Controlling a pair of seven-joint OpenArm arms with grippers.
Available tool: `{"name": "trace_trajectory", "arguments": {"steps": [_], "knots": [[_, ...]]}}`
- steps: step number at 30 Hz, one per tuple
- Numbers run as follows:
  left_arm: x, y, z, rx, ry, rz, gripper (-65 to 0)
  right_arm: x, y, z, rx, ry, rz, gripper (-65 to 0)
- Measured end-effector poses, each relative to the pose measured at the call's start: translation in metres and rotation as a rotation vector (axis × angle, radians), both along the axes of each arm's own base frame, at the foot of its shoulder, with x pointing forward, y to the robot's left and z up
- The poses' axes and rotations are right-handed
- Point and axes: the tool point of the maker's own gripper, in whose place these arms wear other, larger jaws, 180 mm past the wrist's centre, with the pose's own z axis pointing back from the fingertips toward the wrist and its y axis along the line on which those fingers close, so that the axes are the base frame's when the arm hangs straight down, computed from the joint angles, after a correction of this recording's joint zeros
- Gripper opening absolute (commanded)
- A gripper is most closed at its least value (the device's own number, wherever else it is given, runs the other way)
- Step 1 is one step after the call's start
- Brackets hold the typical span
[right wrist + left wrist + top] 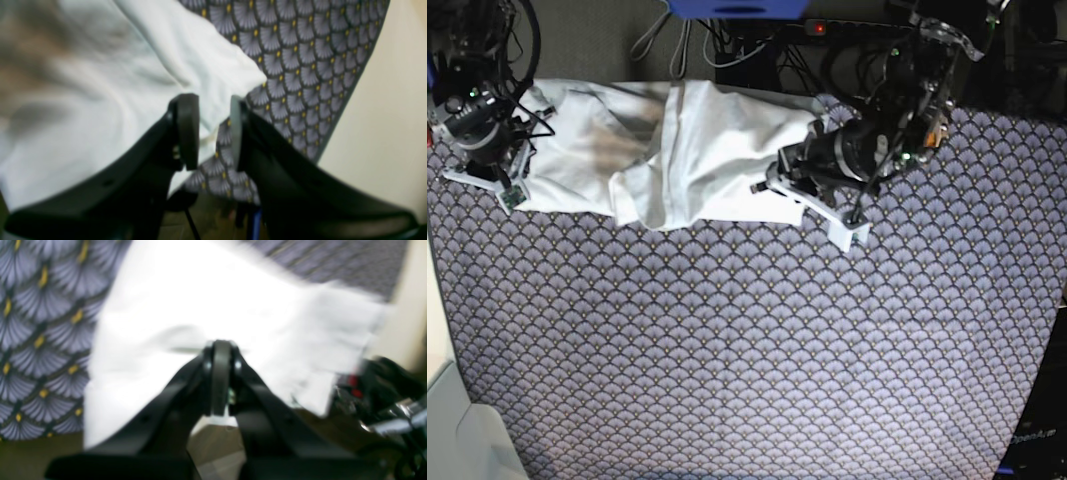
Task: Fold the T-shirt properly
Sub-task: 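Open the left gripper and move both grippers to the shirt's outer ends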
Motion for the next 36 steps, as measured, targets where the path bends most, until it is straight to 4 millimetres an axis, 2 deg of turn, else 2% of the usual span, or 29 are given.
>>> {"name": "trace_trajectory", "arguments": {"steps": [3, 7, 9, 11, 13, 18, 20, 23, 25, 28, 30, 31, 34, 36], "knots": [[0.003, 0.011, -0.004, 0.01, 0.013, 0.036, -64.9, 0.003, 0.006, 0.009, -0.005, -0.026, 0.022, -50.9], [0.016, 0.047, -0.013, 0.044, 0.026, 0.156, -64.9, 0.008, 0.052, 0.0, 0.1, -0.014, 0.129, -50.9], [0.018, 0.068, -0.031, 0.066, 0.076, 0.226, -64.9, 0.023, 0.067, 0.006, 0.107, -0.044, 0.174, -50.9], [0.016, 0.08, -0.046, 0.095, 0.122, 0.258, -64.9, 0.039, 0.088, 0.014, 0.125, -0.079, 0.227, -50.9], [0.012, 0.08, -0.057, 0.1, 0.158, 0.259, -64.9, 0.053, 0.109, 0.024, 0.176, -0.124, 0.262, -50.9], [0.006, 0.086, -0.071, 0.114, 0.201, 0.274, -64.9, 0.087, 0.11, 0.054, 0.162, -0.233, 0.249, -50.9], [0.004, 0.086, -0.074, 0.114, 0.213, 0.273, -64.9, 0.092, 0.122, 0.059, 0.172, -0.25, 0.27, -50.9], [0.004, 0.086, -0.074, 0.115, 0.215, 0.273, -64.9, 0.099, 0.167, 0.067, 0.211, -0.265, 0.393, -50.9], [0.004, 0.086, -0.074, 0.114, 0.215, 0.272, -64.9, 0.096, 0.201, 0.072, 0.26, -0.28, 0.479, -50.9], [0.005, 0.087, -0.074, 0.12, 0.211, 0.273, -64.8, 0.071, 0.244, 0.056, 0.31, -0.21, 0.57, -50.9], [0.01, 0.085, -0.072, 0.11, 0.211, 0.271, -64.9, 0.058, 0.265, 0.052, 0.358, -0.19, 0.609, -50.9], [0.013, 0.086, -0.07, 0.108, 0.206, 0.272, -64.9, 0.055, 0.268, 0.051, 0.372, -0.188, 0.614, -50.9], [0.02, 0.09, -0.068, 0.117, 0.185, 0.283, -64.7, 0.043, 0.26, 0.032, 0.356, -0.126, 0.594, -50.9], [0.018, 0.088, -0.069, 0.117, 0.193, 0.278, -64.6, 0.033, 0.244, 0.014, 0.336, -0.066, 0.574, -51.0]]}}
